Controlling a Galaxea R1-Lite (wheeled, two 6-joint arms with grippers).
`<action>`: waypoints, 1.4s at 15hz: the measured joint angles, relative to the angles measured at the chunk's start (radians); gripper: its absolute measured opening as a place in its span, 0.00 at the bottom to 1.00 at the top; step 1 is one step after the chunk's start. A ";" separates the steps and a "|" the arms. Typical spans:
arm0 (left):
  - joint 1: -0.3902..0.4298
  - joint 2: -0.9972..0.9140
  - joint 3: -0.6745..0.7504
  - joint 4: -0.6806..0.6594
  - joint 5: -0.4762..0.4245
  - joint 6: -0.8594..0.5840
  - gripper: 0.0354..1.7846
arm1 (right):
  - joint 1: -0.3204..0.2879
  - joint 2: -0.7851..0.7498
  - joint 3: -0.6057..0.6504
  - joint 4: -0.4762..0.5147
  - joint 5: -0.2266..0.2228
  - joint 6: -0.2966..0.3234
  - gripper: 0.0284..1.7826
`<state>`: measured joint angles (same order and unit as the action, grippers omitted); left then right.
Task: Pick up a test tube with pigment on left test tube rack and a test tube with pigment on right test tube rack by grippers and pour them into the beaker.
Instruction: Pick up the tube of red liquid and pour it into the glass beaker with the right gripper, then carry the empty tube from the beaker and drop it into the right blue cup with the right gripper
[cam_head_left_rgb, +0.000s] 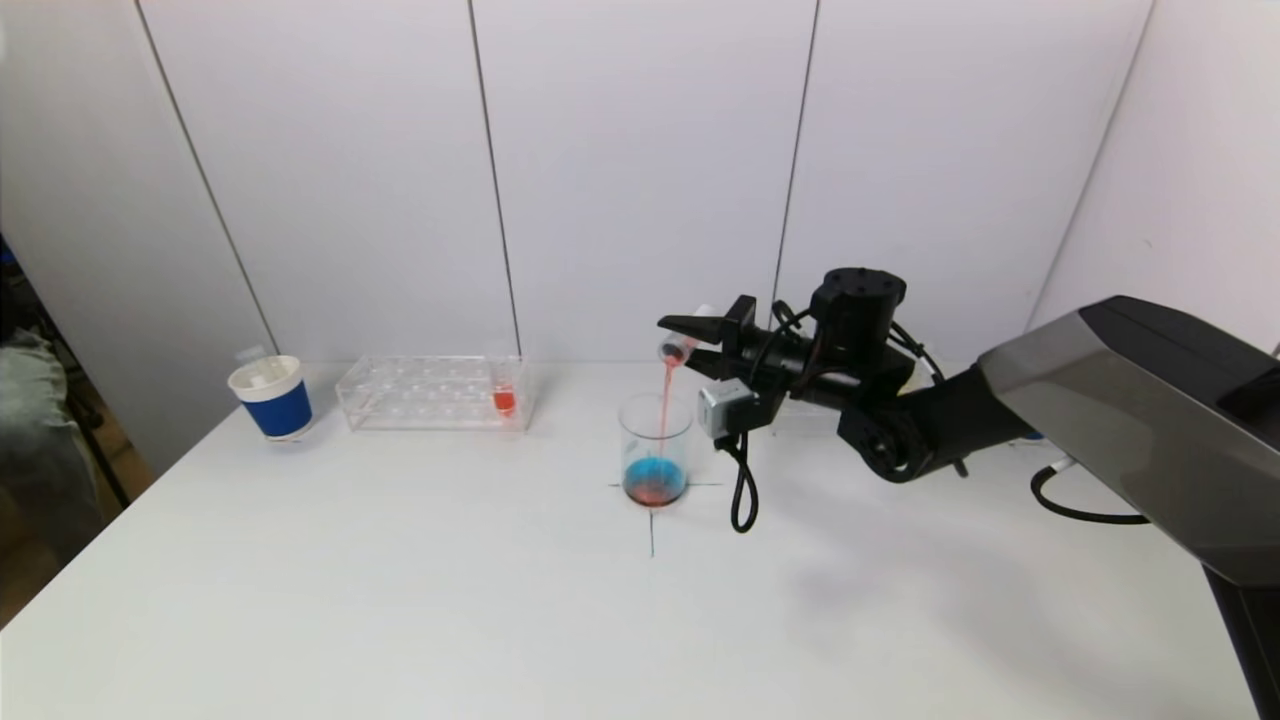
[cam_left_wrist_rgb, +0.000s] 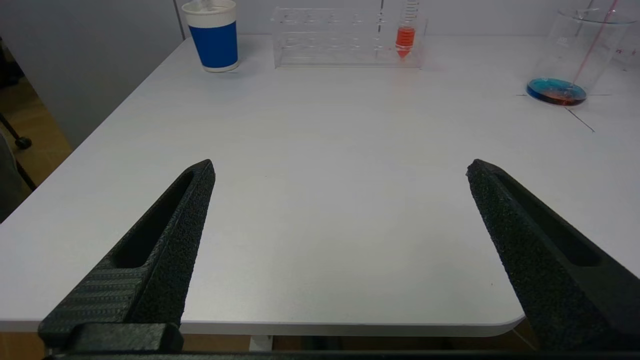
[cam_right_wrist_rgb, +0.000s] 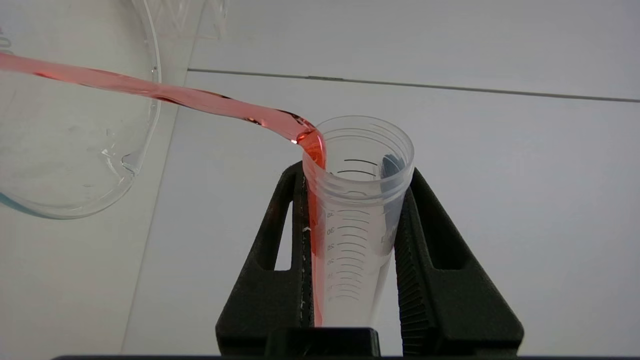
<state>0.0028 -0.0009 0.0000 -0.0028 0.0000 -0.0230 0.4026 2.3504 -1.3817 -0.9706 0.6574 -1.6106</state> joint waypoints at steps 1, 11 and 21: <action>0.000 0.000 0.000 0.000 0.000 0.000 0.99 | 0.000 0.000 0.000 0.003 0.000 -0.007 0.28; 0.000 0.000 0.000 0.000 0.000 0.000 0.99 | -0.001 -0.001 0.000 0.007 -0.008 -0.063 0.28; 0.000 0.000 0.000 0.000 0.000 0.000 0.99 | 0.004 -0.001 -0.002 0.005 -0.026 -0.121 0.28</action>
<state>0.0028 -0.0009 0.0000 -0.0028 -0.0004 -0.0226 0.4070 2.3491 -1.3836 -0.9653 0.6311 -1.7319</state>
